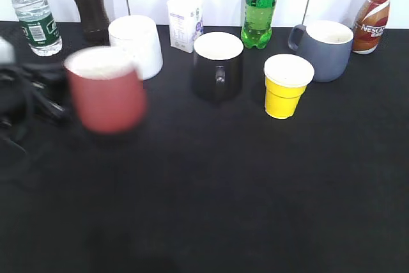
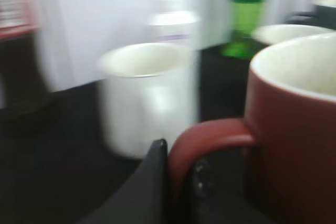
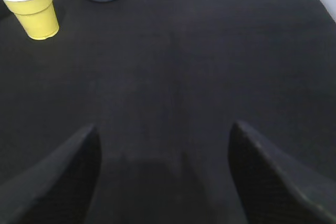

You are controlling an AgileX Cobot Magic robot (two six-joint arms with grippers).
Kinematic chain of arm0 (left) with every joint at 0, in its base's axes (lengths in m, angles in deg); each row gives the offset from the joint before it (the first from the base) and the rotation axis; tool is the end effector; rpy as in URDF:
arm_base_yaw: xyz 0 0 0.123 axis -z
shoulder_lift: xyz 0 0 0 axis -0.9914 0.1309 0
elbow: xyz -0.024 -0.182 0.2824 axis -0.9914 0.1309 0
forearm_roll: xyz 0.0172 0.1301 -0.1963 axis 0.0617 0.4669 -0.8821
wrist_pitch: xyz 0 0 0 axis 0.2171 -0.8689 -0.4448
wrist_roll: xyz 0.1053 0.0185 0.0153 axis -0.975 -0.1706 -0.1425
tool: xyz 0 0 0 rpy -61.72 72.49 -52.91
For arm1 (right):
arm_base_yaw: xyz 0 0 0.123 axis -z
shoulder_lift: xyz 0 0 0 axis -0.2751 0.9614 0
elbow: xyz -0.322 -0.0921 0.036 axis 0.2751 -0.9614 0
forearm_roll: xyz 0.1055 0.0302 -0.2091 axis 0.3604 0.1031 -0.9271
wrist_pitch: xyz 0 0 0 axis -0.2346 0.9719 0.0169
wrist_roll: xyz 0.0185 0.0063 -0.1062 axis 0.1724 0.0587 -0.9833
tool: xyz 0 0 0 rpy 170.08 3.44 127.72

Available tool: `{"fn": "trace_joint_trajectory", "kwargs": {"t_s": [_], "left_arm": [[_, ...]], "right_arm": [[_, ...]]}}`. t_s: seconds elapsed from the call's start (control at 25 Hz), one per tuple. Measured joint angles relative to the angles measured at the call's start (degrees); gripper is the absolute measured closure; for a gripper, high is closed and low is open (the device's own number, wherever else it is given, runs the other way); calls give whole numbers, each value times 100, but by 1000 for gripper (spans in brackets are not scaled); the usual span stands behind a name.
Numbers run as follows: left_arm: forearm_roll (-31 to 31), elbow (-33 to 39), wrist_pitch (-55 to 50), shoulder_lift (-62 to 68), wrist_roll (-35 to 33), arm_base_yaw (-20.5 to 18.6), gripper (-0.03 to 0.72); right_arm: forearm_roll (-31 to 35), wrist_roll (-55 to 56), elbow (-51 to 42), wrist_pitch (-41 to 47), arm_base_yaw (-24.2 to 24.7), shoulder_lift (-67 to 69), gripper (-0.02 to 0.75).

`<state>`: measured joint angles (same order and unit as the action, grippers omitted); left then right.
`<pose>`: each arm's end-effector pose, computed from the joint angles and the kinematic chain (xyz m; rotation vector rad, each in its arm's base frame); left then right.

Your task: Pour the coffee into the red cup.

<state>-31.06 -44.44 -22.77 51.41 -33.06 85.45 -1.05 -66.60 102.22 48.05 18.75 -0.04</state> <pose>0.2956 -0.0787 0.2189 0.6323 1.5896 -0.4550 -0.0562 0.0053 0.2641 0.0278 2.0122 -0.0117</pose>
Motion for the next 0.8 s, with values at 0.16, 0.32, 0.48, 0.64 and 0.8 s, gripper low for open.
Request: {"fn": "trace_joint_trajectory", "kwargs": {"t_s": [0.16,0.32,0.48,0.64,0.8], "left_arm": [[144,0,0,-5,12,819,642],[161,0,0,-5,19,907,642],[161,0,0,-5,19,907,642],[161,0,0,-6,26,907,642],[161,0,0,-6,32,907,642]], "right_arm": [[0,0,0,0,0,0,148],[0,0,0,0,0,0,148],[0,0,0,0,0,0,148],[0,0,38,-82,0,5,148],[0,0,-75,-2349,0,554,148]]}}
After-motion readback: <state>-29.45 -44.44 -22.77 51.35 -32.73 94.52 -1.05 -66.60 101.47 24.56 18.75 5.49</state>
